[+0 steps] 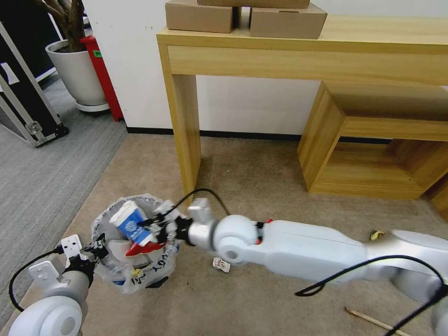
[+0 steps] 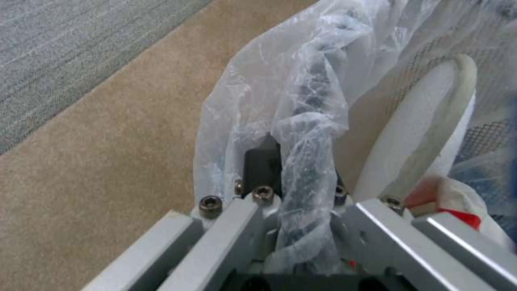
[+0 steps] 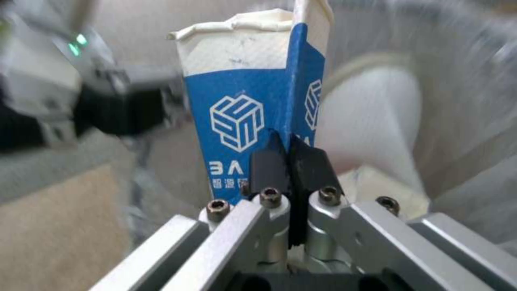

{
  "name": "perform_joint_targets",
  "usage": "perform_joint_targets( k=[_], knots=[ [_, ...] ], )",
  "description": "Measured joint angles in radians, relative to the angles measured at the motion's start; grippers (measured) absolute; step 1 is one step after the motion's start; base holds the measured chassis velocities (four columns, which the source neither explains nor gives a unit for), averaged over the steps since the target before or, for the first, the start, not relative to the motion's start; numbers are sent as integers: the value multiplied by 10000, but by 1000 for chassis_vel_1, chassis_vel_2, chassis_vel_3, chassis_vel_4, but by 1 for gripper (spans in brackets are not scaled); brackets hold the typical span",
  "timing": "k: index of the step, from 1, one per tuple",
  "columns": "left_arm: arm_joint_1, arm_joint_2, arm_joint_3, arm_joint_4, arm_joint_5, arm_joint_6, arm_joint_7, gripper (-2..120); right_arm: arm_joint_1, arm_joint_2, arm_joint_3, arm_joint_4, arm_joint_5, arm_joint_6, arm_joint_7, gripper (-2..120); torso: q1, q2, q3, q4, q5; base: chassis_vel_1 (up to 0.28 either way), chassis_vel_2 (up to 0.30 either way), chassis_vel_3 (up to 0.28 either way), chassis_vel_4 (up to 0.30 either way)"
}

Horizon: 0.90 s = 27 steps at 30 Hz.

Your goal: Pick up the trash bin and place the garbage on the floor into it.

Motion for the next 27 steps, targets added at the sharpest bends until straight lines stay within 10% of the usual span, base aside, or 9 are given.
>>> perform_joint_targets(
  k=[18, 27],
  knots=[
    [34, -82, 3, 49, 20, -100, 42, 1, -159, 738, -116, -841, -559, -481, 1261, 3, 0, 0, 0, -3, 3, 0, 0, 0, 0],
    [40, -103, 38, 121, 80, -104, 48, 1, -414, 406, 405, -253, -692, -177, 1198, 37, 0, 0, 0, -3, 5, 0, 0, 0, 0]
  ],
)
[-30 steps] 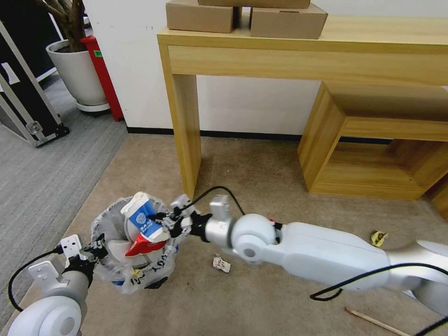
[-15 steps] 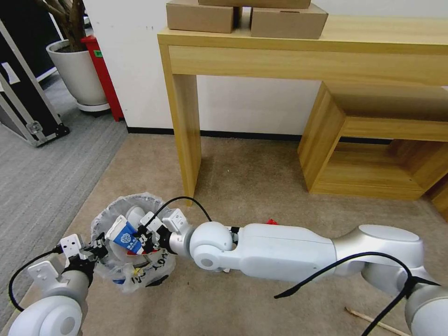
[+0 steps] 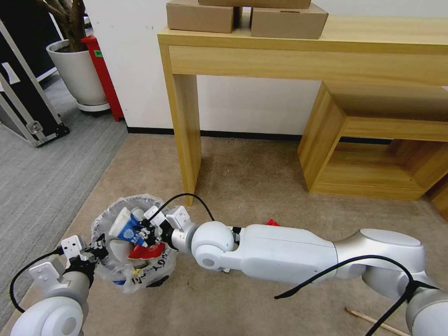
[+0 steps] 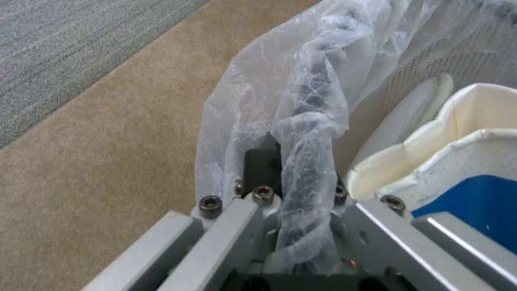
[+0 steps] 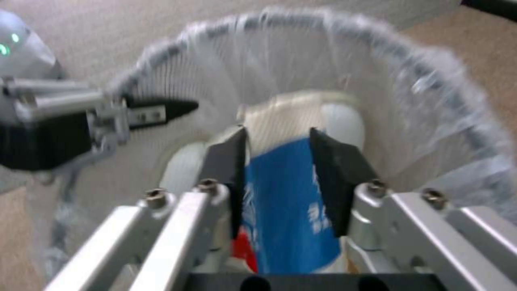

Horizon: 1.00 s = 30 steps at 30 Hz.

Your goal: Pick up the trash bin and place the garbage on the floor into it.

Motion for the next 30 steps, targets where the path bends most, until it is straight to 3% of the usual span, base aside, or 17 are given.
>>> perform_joint_targets(
  k=[8, 15, 19, 21, 23, 30],
  knots=[
    [81, 19, -43, -8, 7, -11, 6, 1, -275, -218, 788, 339, -187, 345, -215, 65, 0, 0, 0, 0, 0, 0, 0, 0, 0],
    [82, 42, -64, 53, 23, -27, 6, 1, -1063, -690, 2335, 701, -459, 1258, -1109, 94, 0, 0, 0, 1, 0, 0, 0, 0, 0],
    [79, 49, -69, 97, 32, -39, 6, 1, -1436, -923, 3112, 729, -484, 1468, -1367, 99, 0, 0, -1, 2, 0, 0, 0, 0, 0],
    [73, 53, -69, 132, 39, -47, 6, 1, -1917, -1236, 4009, 759, -536, 1626, -1610, 100, 0, 0, 0, 1, 2, 0, 0, 0, 0],
    [64, 61, -67, 156, 42, -50, 5, 1, -2476, -1812, 5069, 816, -715, 1784, -1971, 100, 0, 0, -1, 1, 1, 0, 0, 0, 0],
    [0, 98, -24, 255, 58, -54, 3, 1, -3572, -3313, 6625, 950, -1064, 1852, -3022, 100, 0, 1, 0, -2, 4, 0, 0, 0, 0]
  ],
)
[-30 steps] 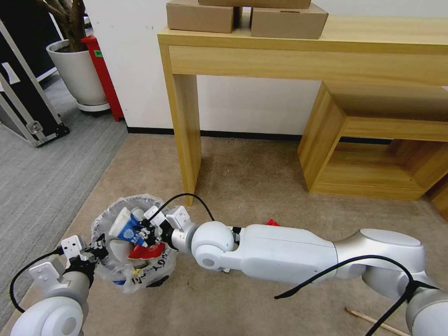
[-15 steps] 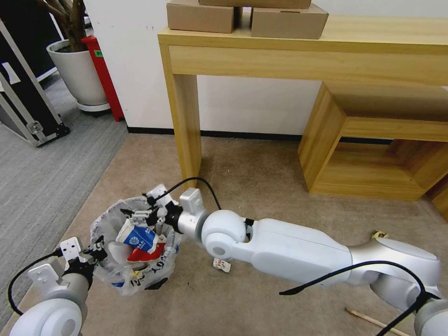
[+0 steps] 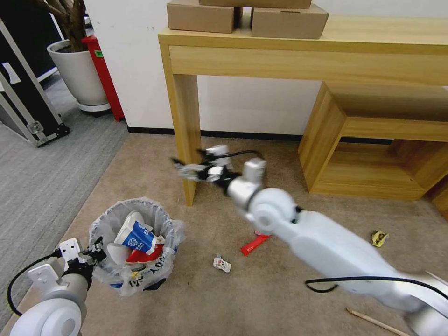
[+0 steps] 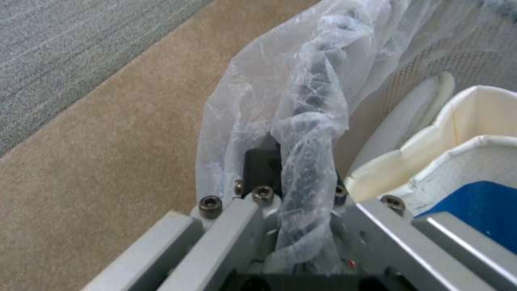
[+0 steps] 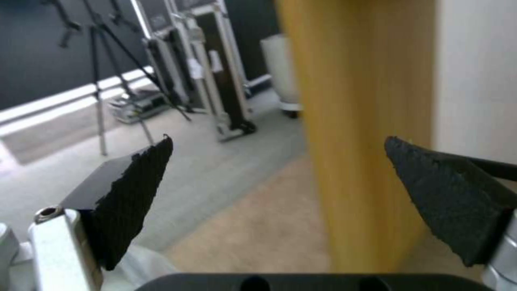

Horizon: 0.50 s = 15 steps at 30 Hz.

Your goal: Pick up the trash bin and place the garbage on the floor into it.

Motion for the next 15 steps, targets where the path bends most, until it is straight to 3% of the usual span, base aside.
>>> perform_joint_targets(
  k=[5, 15],
  knots=[
    [-122, -42, 85, 191, 56, -5, 3, 1, -939, -837, 451, -13, -607, 451, -854, 100, 0, 0, 0, 2, -2, 0, 0, 0, 0],
    [-181, -204, 128, 298, 137, -37, 21, 1, -2684, -1127, 1323, -174, -1963, 2318, -2630, 100, -1, 0, -1, 5, -3, 0, 0, 0, 0]
  ],
)
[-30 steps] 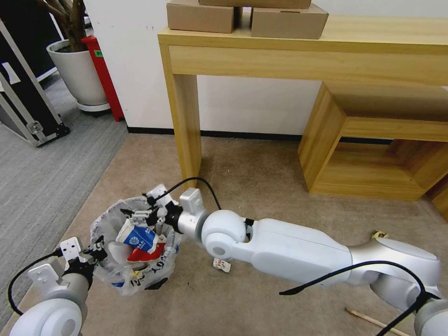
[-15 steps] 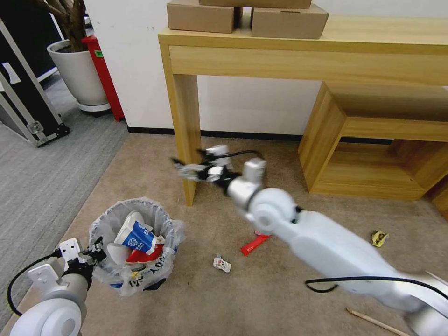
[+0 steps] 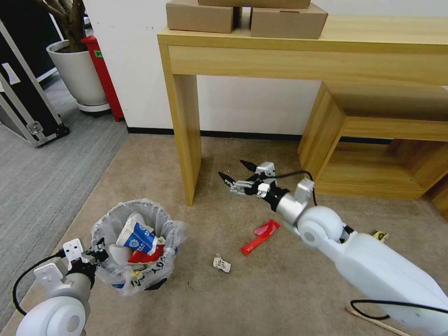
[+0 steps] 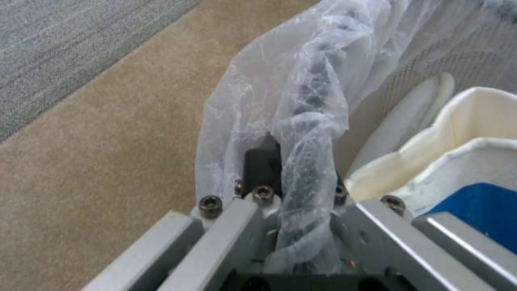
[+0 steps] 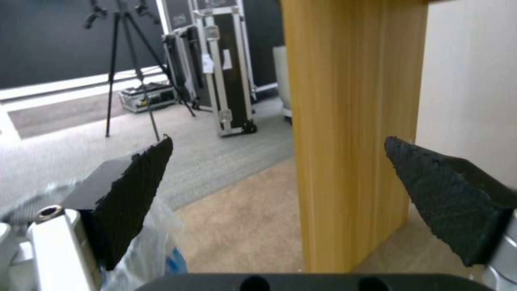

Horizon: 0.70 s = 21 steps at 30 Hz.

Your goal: Pick up the trash bin and place the garbage on the floor into it.

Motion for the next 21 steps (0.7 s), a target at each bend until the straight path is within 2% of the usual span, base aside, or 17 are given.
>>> perform_joint_targets(
  k=[3, 4, 7, 9, 10, 12, 13, 16, 17, 19, 20, 21],
  knots=[
    [4, -6, -6, 2, 5, -20, 5, 1, -427, -188, 36, -190, -747, 228, -210, 100, 0, 0, 0, -3, 1, 0, 0, 0, 0],
    [-6, -11, -7, 4, 5, -31, 10, 1, -689, -340, -44, -507, -1475, 302, -223, 100, 1, 0, 0, -3, 0, 0, 0, 0, 0],
    [-30, -35, -6, 4, 10, -36, 15, 1, -855, -559, -425, -918, -2253, 64, -46, 99, 1, 0, 1, -4, 2, 0, 0, 0, 0],
    [-54, -109, 13, 6, 51, -41, 22, 1, -743, -793, -1232, -1286, -2623, -827, 664, 98, 1, 0, 1, -4, 0, 0, 0, 0, 0],
    [-54, -109, 13, 6, 51, -41, 22, 1, -743, -793, -1232, -1286, -2623, -827, 664, 98, 1, 0, 1, -4, 0, 0, 0, 0, 0],
    [-52, -194, 55, 30, 144, -71, 54, 1, -487, -845, -1850, -1462, -2558, -1822, 1278, 96, 1, 0, 1, -3, 0, 0, 0, 0, 0],
    [-52, -194, 55, 30, 144, -71, 54, 1, -487, -845, -1850, -1462, -2558, -1822, 1278, 96, 1, 0, 1, -3, 0, 0, 0, 0, 0],
    [-37, -292, 82, 83, 264, -131, 113, 1, -140, -764, -2476, -1460, -2032, -2952, 1779, 99, 1, 0, 1, -3, 0, 0, 0, 0, 0],
    [-37, -292, 82, 83, 264, -131, 113, 1, -140, -764, -2476, -1460, -2032, -2952, 1779, 99, 1, 0, 1, -3, 0, 0, 0, 0, 0],
    [-26, -348, 107, 106, 313, -153, 130, 1, 157, -605, -2891, -1229, -1298, -4072, 2286, 100, 1, 0, 1, -2, -1, 0, 0, 0, 0],
    [-26, -348, 107, 106, 313, -153, 130, 1, 157, -605, -2891, -1229, -1298, -4072, 2286, 100, 1, 0, 1, -2, -1, 0, 0, 0, 0],
    [-29, -360, 120, 116, 327, -157, 137, 1, 261, -514, -3022, -1131, -929, -4512, 2512, 100, 0, 0, 1, -1, -1, 0, 0, 0, 0]
  ],
)
